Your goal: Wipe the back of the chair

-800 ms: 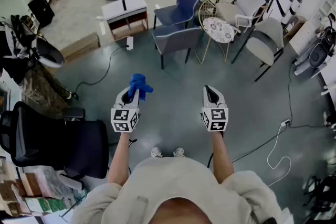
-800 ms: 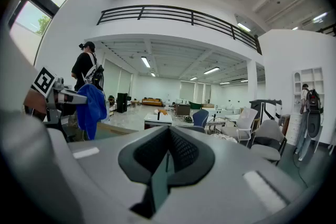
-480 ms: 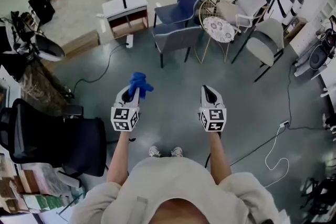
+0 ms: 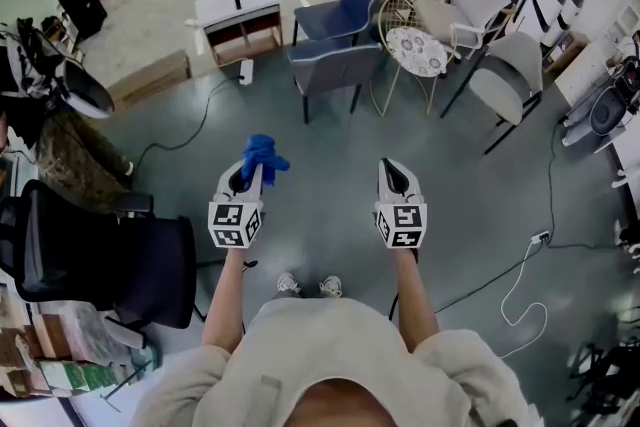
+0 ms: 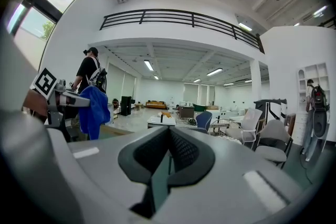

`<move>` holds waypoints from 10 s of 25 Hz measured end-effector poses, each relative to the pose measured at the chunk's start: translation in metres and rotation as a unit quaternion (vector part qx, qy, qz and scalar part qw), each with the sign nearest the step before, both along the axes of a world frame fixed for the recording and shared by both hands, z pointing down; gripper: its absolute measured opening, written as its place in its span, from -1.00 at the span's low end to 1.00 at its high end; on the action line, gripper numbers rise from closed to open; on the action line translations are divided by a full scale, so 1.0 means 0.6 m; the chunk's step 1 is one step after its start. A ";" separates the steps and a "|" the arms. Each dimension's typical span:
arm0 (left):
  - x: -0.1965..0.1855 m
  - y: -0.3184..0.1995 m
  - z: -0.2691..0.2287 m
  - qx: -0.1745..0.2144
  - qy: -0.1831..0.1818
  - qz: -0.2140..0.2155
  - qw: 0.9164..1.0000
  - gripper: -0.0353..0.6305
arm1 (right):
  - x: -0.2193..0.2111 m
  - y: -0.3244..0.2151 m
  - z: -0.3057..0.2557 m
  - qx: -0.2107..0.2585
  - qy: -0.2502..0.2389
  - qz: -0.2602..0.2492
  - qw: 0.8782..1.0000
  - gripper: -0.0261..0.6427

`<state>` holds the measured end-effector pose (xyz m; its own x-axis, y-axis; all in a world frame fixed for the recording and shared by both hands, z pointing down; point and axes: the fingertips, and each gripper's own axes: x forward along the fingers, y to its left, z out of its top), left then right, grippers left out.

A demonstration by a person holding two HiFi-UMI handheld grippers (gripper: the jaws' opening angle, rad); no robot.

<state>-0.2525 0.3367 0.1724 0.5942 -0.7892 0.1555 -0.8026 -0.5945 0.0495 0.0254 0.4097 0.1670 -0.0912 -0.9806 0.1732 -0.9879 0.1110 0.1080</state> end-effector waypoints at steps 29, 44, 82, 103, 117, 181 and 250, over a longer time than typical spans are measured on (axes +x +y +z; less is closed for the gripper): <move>0.151 -0.187 0.062 -0.016 0.014 0.001 1.000 -0.76 | 0.100 -0.192 0.059 -0.020 -0.011 -0.037 0.999 -0.92; 0.197 -0.579 0.060 -0.026 0.023 0.037 0.999 -0.76 | 0.110 -0.581 0.026 -0.020 0.006 -0.024 0.999 -0.92; 0.340 -0.699 0.171 -0.064 -0.041 -0.063 0.995 -0.76 | 0.241 -0.823 0.155 -0.057 -0.038 -0.142 0.988 -0.92; 0.308 -0.797 0.411 -0.065 -0.035 -0.011 0.997 -0.76 | 0.169 -0.881 0.342 -0.057 -0.042 -0.085 0.994 -0.92; 0.378 -0.844 0.503 -0.011 -0.048 -0.008 0.999 -0.76 | 0.192 -0.824 0.487 -0.096 -0.033 -0.106 0.989 -0.92; 0.331 -0.955 0.689 -0.060 -0.078 -0.027 0.995 -0.76 | 0.144 -0.844 0.601 -0.139 -0.038 -0.140 0.980 -0.92; 0.321 -1.012 0.670 -0.069 -0.065 -0.016 0.995 -0.76 | 0.129 -0.854 0.604 -0.143 -0.033 -0.148 0.978 -0.92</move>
<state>-0.0601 -0.2706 0.5746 0.5376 -0.7728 0.3374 -0.8254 -0.5641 0.0230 0.1025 -0.1028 0.5292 -0.3847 -0.8214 0.4211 -0.9113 0.4104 -0.0319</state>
